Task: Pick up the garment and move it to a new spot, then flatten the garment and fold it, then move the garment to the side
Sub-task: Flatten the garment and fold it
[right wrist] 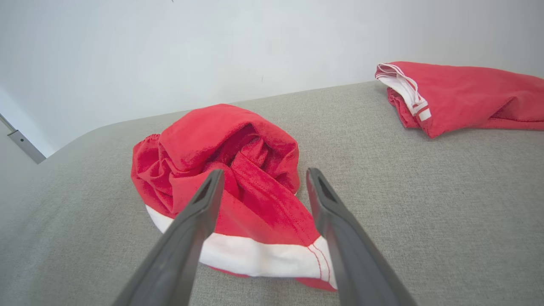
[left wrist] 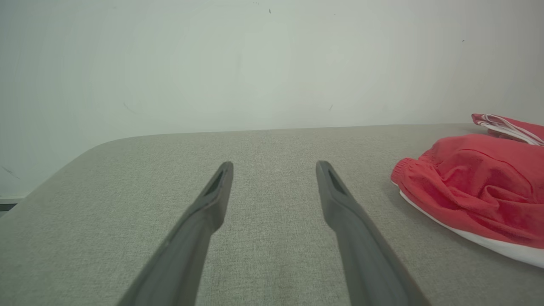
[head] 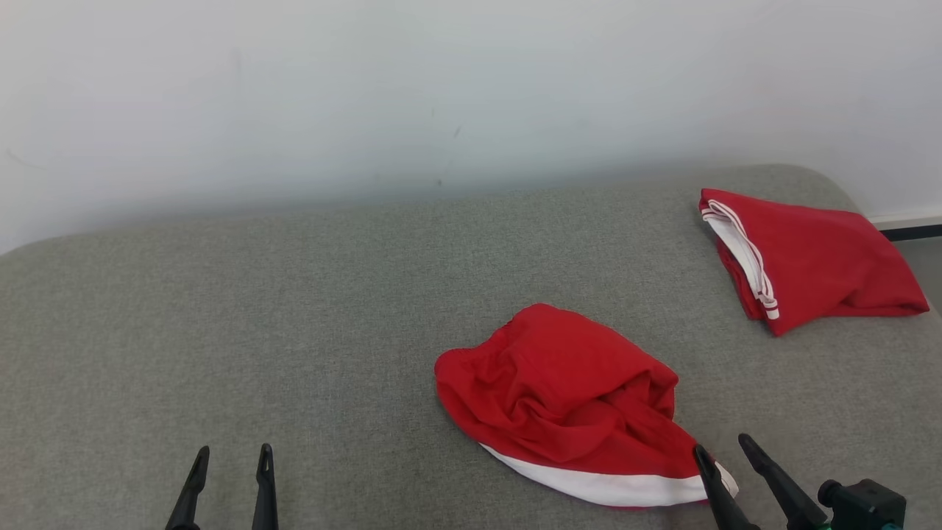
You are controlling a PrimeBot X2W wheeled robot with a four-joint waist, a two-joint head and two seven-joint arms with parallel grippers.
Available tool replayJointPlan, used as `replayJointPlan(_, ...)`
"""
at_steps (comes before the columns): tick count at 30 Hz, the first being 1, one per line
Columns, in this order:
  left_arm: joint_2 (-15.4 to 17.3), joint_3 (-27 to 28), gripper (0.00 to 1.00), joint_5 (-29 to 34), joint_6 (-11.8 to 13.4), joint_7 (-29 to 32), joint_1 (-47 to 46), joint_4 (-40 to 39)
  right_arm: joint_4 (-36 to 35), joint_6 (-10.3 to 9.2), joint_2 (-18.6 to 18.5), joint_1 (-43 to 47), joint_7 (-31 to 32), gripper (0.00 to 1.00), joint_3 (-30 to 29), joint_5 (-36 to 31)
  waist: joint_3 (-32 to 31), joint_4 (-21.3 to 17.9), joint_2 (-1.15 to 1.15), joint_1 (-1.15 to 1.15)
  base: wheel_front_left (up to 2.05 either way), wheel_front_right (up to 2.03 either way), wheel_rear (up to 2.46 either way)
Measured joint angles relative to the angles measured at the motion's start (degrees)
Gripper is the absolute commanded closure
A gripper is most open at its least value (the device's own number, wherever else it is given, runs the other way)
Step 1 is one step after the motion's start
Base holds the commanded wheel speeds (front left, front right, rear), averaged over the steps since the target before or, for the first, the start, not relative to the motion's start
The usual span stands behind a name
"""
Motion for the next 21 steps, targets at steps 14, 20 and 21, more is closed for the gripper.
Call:
replayJointPlan(14,4.14,-1.98,0.0,0.59,-2.57,1.68,-6.55,2.74,-7.25,0.0,6.38,-0.31,-0.66,0.0,-2.12,-6.8,1.06,-4.29,0.0,0.0,0.0,0.0,0.0)
replayJointPlan(20,5.27,-5.65,0.0,-0.56,-3.61,4.54,-12.64,5.84,-6.04,0.0,8.89,-0.77,-1.02,0.0,-1.55,-7.93,2.16,-7.1,0.0,0.0,0.0,0.0,0.0)
replayJointPlan(21,5.64,-7.56,0.0,-1.11,-4.05,4.85,-15.25,8.22,-5.58,0.0,9.28,-1.05,-1.04,0.0,-1.23,-8.54,2.85,-8.21,0.0,0.01,0.0,0.0,0.0)
